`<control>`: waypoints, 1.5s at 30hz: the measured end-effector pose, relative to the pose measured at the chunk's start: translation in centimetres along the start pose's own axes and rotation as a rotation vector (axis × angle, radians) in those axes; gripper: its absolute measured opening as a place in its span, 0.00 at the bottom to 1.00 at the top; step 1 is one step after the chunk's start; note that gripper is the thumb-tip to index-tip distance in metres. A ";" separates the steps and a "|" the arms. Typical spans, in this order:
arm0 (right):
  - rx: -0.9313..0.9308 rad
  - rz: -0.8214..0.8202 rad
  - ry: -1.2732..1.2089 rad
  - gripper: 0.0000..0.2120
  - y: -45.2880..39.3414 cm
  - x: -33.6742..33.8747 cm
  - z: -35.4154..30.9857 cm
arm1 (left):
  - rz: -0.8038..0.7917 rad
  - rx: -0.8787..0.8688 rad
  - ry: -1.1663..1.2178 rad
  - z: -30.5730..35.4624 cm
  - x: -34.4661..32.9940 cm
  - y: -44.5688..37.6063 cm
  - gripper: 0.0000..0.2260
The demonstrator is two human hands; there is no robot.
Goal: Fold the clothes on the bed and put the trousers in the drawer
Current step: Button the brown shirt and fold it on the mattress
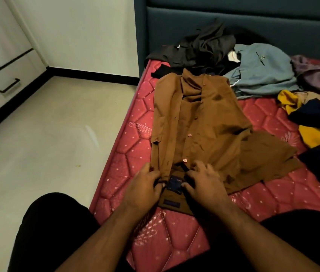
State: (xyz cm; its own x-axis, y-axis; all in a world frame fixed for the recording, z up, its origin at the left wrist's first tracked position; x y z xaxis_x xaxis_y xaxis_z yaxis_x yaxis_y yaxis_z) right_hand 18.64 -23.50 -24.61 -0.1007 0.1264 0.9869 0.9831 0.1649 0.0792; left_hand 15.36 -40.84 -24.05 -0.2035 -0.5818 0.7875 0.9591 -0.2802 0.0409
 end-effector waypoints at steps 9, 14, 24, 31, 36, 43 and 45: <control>-0.230 -0.064 0.066 0.09 1.2 2.1 2.2 | -0.152 0.111 0.273 0.6 -1.6 -0.5 0.08; -0.436 -0.034 0.063 0.11 3.3 3.6 4.9 | -0.366 0.343 0.682 0.3 -2.1 0.3 0.04; 0.159 0.623 0.178 0.11 4.9 9.9 2.1 | -0.004 0.382 0.836 0.1 0.5 1.9 0.07; 0.382 0.591 0.113 0.13 3.7 7.5 -0.6 | 0.308 0.151 0.693 1.0 3.3 1.5 0.13; -0.046 0.913 -0.271 0.13 5.9 10.4 6.2 | 0.676 0.260 0.829 -1.9 7.1 0.7 0.10; 0.583 0.540 -0.083 0.09 3.6 7.9 -2.4 | -0.077 0.082 0.801 2.5 1.6 0.7 0.06; 0.573 0.385 -0.194 0.12 3.1 6.4 -3.6 | -0.159 0.059 0.806 3.2 0.5 0.8 0.03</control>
State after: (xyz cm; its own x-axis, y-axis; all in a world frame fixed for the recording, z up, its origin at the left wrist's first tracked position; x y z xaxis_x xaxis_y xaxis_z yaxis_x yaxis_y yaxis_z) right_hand 21.57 -25.74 -17.49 0.1593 0.4417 0.8829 0.7247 0.5550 -0.4084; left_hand 16.65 -38.93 -21.67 -0.3953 -0.9144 0.0869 0.9110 -0.3782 0.1644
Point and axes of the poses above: each hand's wrist, its own y-axis away from the middle knuckle, its own x-axis out of the back of the hand, z = x × y, the point moved 6 cm from there along -y, towards the middle knuckle, and after that the axes turned 11 degrees about x, right-handed, at the moved point
